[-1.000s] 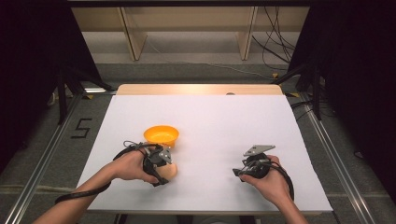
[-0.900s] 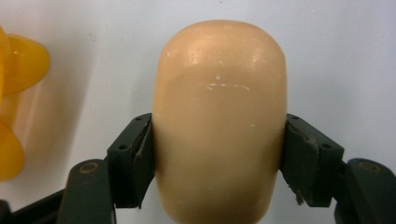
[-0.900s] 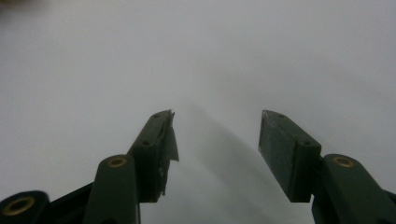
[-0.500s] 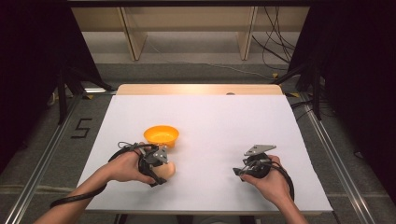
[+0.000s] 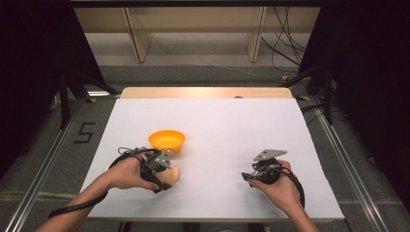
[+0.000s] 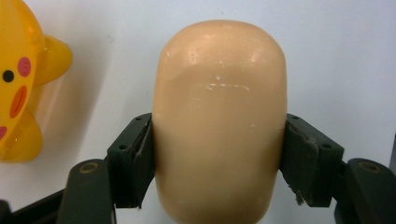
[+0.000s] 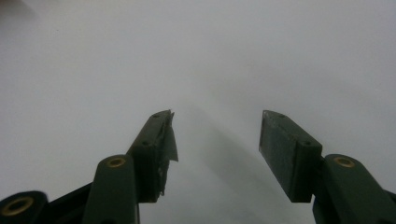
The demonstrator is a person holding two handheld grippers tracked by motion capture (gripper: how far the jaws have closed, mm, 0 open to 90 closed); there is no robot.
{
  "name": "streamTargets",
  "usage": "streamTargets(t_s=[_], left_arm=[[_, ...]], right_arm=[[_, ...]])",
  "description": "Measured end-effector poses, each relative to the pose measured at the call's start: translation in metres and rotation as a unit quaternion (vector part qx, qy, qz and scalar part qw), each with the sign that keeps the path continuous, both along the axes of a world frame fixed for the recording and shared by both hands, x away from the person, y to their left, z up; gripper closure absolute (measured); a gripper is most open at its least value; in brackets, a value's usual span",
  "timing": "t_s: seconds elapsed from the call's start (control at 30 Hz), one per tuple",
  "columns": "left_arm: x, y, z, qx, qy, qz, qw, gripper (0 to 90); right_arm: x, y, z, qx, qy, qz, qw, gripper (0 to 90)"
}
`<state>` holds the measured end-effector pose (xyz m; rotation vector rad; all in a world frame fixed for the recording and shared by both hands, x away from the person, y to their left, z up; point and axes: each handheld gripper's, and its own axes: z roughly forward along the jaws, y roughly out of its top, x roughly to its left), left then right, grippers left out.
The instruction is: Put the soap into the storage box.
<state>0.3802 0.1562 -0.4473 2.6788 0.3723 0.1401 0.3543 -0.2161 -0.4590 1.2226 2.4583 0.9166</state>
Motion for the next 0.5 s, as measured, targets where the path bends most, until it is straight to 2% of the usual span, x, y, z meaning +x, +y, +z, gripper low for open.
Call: streamTargets(t_s=[0.23,0.3,0.33,0.37,0.43,0.5], left_arm=[[0.0012,0.0035,0.0033,0.0,0.002,0.003,1.0,32.4],[0.0013,0.0045,0.0045,0.0,0.0,0.004,1.0,32.4],[0.0013,0.0047,0.0045,-0.001,0.001,0.005,1.0,32.4],[0.0011,0.005,0.0044,-0.004,0.003,0.01,0.9999,32.4],[0.0017,0.0061,0.005,-0.003,0.0,0.007,1.0,32.4],[0.0022,0.0073,0.0052,-0.008,-0.003,0.01,0.9999,32.4]], right_arm=[[-0.0006,0.0007,0.0013,0.007,-0.003,-0.004,1.0,45.0],[0.0006,0.0,0.0008,0.004,-0.014,0.003,0.9999,45.0],[-0.0007,0.0008,0.0014,0.006,-0.004,-0.002,1.0,45.0],[0.0005,0.0004,0.0009,0.005,-0.015,0.001,0.9999,45.0],[-0.0007,0.0012,0.0016,0.009,-0.007,-0.004,0.9999,45.0],[-0.0007,0.0011,0.0018,0.008,-0.008,-0.004,0.9999,45.0]])
